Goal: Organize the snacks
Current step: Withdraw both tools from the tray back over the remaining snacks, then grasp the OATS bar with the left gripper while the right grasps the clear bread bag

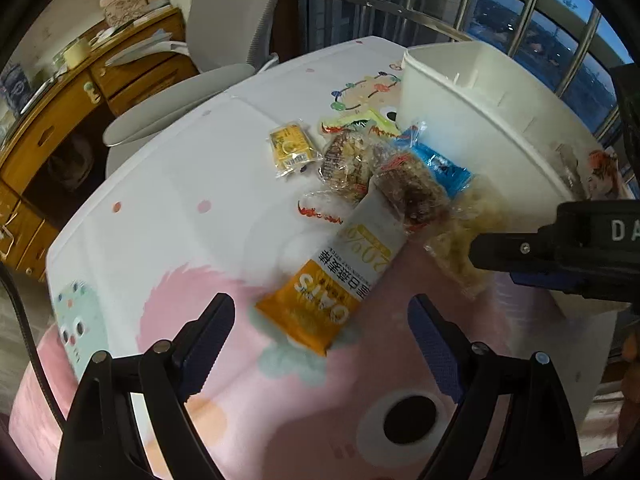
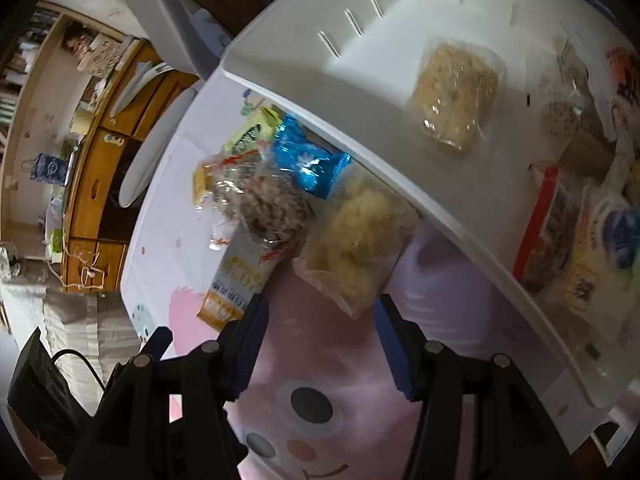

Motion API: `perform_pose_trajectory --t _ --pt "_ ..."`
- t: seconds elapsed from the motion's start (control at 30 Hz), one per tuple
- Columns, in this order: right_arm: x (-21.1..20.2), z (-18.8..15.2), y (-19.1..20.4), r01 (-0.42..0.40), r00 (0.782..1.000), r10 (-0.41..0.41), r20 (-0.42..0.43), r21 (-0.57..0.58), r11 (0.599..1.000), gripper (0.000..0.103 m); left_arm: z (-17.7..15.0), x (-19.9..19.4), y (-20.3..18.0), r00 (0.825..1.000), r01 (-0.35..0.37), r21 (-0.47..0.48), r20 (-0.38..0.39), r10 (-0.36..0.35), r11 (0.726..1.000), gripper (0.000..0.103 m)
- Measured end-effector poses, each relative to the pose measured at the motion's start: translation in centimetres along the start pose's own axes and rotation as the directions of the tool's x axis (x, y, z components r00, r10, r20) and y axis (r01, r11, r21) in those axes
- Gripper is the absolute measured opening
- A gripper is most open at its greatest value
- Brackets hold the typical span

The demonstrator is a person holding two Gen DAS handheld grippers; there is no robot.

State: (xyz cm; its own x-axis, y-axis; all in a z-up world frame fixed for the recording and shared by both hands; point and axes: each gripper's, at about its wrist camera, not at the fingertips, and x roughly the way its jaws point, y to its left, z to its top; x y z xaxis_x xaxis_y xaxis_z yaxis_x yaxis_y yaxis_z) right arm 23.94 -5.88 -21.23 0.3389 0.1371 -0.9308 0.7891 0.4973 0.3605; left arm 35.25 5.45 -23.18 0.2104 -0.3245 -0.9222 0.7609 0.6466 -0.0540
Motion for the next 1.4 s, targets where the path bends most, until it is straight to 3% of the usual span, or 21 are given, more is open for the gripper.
perform_pose_trajectory --t 0.5,0.8,0.93,1.2,1.4 --pt "2.9 0.8 -0.2 0.091 0.995 -0.091 0.047 0.014 0.996 0.060 0.2 3.5 -0.9 0.999 -0.019 0.065 0.034 0.017 0.998 0.087" --pt "3.5 1.5 0.0 0.141 0.988 -0.140 0.065 -0.018 0.990 0.065 0.4 4.3 -1.6 1.000 0.005 0.065 0.017 -0.006 0.998 0.062" --pt "3.7 1.8 0.3 0.154 0.986 -0.151 0.065 -0.039 0.987 0.066 0.3 4.1 -1.9 0.999 0.008 0.071 0.031 -0.010 0.997 0.040" --pt "3.9 2.0 0.8 0.171 0.985 -0.167 0.052 -0.077 0.982 0.063 -0.4 3.5 -2.2 0.999 -0.043 0.044 0.024 0.042 0.998 0.038" --pt "3.7 2.1 0.5 0.145 0.989 -0.143 0.025 -0.088 0.986 0.051 -1.4 2.5 -2.0 0.998 -0.070 0.010 0.008 0.070 0.998 0.038"
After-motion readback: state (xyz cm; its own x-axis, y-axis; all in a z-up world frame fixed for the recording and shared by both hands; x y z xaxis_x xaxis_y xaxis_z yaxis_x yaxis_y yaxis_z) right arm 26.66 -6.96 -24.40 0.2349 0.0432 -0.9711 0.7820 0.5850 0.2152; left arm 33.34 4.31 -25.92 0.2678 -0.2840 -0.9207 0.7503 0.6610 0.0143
